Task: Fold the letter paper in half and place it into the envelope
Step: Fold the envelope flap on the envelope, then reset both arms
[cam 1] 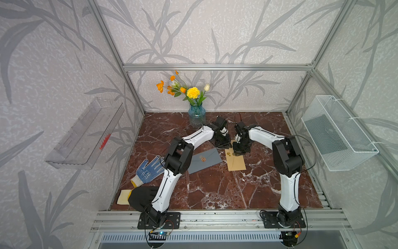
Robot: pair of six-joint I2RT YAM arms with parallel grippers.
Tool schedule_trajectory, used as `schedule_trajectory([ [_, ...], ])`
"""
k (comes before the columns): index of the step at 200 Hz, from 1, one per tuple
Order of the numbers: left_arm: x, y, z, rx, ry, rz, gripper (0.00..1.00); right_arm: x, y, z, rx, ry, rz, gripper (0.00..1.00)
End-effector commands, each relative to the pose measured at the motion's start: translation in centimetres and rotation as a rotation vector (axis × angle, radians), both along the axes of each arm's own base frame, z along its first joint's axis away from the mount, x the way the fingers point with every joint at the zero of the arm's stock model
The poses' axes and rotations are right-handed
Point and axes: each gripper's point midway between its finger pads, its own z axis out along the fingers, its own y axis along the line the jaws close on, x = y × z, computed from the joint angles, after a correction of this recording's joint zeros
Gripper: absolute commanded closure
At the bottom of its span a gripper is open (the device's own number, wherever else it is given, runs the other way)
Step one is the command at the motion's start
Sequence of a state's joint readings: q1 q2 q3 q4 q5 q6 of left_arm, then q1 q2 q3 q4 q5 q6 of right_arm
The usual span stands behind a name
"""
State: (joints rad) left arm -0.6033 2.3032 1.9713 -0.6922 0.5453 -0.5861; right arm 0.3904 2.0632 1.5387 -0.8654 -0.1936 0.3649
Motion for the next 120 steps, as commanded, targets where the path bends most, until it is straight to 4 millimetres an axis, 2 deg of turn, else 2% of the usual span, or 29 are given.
schedule_trajectory([
  [1,0.3,2.6,4.8,0.096,-0.132,-0.004,0.35,1.9,-0.3,7.4,0.037,-0.181,0.031,0.08],
  [5,0.4,3.1,5.4,0.109,-0.152,0.003,0.26,2.1,-0.5,8.1,0.040,-0.199,0.031,0.00],
  [13,0.7,4.4,6.2,0.141,-0.193,0.022,0.05,2.4,-0.8,9.3,0.055,-0.234,0.027,0.01],
  [16,0.7,4.9,6.8,0.150,-0.211,0.031,0.01,2.6,-0.9,9.7,0.063,-0.248,0.027,0.01],
  [20,0.9,5.6,7.9,0.155,-0.248,0.046,0.00,2.7,-1.1,10.2,0.071,-0.263,0.026,0.01],
  [23,0.9,6.3,7.8,0.174,-0.258,0.056,0.00,2.8,-1.2,10.6,0.078,-0.275,0.028,0.01],
  [34,1.3,8.8,9.4,0.208,-0.334,0.112,0.00,3.2,-1.9,11.8,0.090,-0.314,0.030,0.01],
  [55,0.8,15.1,10.0,0.275,-0.392,0.212,0.01,3.8,-3.6,13.2,0.067,-0.411,0.042,0.01],
  [66,0.6,19.2,10.1,0.305,-0.424,0.294,0.01,4.0,-5.1,13.1,0.033,-0.452,0.025,0.01],
  [69,0.7,20.3,10.4,0.309,-0.440,0.324,0.00,4.0,-5.6,13.8,0.022,-0.482,0.018,0.01],
  [91,-0.8,29.1,9.6,0.415,-0.513,0.513,0.00,3.8,-9.9,12.3,-0.141,-0.551,-0.055,0.01],
  [107,-2.3,34.2,8.7,0.476,-0.542,0.596,0.00,3.1,-12.6,11.4,-0.254,-0.617,-0.068,0.01],
  [120,-3.6,37.8,7.7,0.548,-0.527,0.661,0.00,2.5,-14.0,10.7,-0.316,-0.685,-0.069,0.01],
])
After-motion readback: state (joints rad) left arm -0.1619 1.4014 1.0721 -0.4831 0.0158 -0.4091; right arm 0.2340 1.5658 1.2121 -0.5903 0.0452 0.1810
